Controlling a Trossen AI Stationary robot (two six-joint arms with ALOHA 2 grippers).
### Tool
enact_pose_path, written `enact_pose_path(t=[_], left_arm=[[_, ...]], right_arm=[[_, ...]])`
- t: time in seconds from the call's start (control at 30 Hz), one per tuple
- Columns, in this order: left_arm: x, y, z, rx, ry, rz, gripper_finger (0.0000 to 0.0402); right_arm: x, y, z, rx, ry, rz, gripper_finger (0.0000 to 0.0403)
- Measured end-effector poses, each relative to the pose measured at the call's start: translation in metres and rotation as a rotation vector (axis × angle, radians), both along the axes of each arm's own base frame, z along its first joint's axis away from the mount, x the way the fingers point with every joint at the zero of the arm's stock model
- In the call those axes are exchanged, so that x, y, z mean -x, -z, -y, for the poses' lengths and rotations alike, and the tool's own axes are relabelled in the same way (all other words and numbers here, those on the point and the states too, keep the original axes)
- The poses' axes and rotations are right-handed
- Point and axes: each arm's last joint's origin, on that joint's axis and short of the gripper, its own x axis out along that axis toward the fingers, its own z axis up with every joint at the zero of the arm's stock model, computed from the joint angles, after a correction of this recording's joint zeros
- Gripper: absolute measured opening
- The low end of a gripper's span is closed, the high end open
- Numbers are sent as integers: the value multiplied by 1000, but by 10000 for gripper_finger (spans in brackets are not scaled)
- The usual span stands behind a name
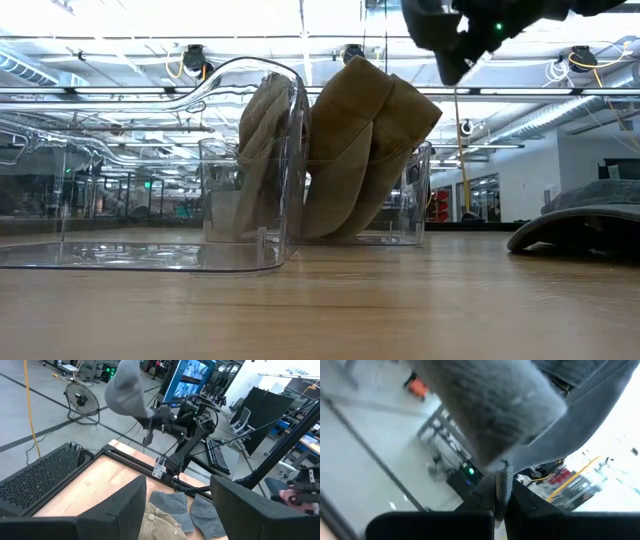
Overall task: Pick & Place hat
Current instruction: Put the top blue cap into the bottom transparent bin
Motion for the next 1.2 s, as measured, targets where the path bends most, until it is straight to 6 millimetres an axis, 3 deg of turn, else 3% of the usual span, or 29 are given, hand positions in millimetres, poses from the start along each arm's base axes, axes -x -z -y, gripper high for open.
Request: enact_pose_path(t=[0.17, 0.33, 0.57, 0.83, 1.2], left_arm=[[0, 0, 0, -10, 1, -1, 230], [0, -1, 0, -27, 7, 7, 230], [-1, -10, 4, -91, 147, 96, 230], [-1, -16, 5, -182, 182, 149, 230], [-1, -17, 5, -192, 180, 162, 230]], right_arm=[[-5, -6, 2, -28, -66, 274, 0], [-22, -6, 4, -103, -342, 508, 0], [-40, -7, 3, -301, -722, 796, 0], [-48, -9, -6, -513, -1005, 932, 0], [-55, -14, -32, -631, -1302, 895, 0]])
